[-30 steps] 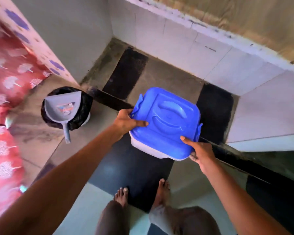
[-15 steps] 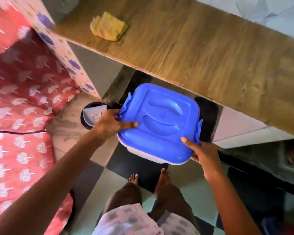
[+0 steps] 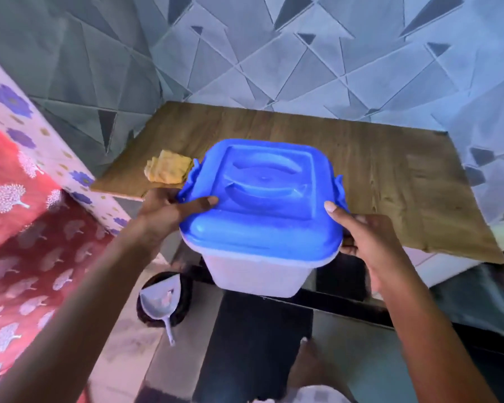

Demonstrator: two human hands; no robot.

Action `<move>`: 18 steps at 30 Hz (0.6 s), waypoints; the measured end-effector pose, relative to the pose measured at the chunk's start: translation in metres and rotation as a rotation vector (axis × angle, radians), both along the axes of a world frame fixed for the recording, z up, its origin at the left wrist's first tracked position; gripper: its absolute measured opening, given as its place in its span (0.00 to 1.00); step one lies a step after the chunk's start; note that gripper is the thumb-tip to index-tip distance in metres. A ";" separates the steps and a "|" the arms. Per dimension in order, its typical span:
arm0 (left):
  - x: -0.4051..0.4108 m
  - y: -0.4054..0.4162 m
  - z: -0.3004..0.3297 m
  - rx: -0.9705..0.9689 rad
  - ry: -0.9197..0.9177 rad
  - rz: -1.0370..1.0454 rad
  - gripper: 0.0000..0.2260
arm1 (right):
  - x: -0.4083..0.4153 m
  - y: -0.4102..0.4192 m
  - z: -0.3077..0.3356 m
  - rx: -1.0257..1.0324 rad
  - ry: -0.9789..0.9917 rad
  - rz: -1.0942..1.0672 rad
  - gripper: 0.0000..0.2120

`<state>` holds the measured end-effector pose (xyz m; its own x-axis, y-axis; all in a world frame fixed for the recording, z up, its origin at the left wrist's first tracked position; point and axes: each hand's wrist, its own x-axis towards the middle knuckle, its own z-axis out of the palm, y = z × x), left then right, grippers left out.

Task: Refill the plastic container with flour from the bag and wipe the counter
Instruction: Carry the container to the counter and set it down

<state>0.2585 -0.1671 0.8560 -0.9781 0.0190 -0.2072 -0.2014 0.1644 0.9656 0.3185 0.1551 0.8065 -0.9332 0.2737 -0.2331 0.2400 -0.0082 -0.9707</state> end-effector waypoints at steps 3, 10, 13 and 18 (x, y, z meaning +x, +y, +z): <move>-0.047 0.019 0.014 -0.018 0.003 -0.012 0.29 | -0.042 0.022 0.013 -0.015 0.036 -0.033 0.48; -0.167 0.094 0.028 0.013 0.021 -0.008 0.15 | -0.159 0.093 0.026 0.055 0.077 -0.085 0.41; -0.222 0.126 0.019 0.029 -0.017 0.031 0.22 | -0.211 0.127 0.026 0.064 0.068 -0.072 0.35; -0.293 0.175 0.003 0.090 -0.018 0.106 0.15 | -0.293 0.163 0.027 0.054 -0.003 -0.011 0.25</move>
<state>-0.0349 0.0075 0.8588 -0.9717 -0.0650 -0.2272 -0.2307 0.0539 0.9715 0.0257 0.3181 0.8333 -0.9295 0.2958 -0.2204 0.2431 0.0420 -0.9691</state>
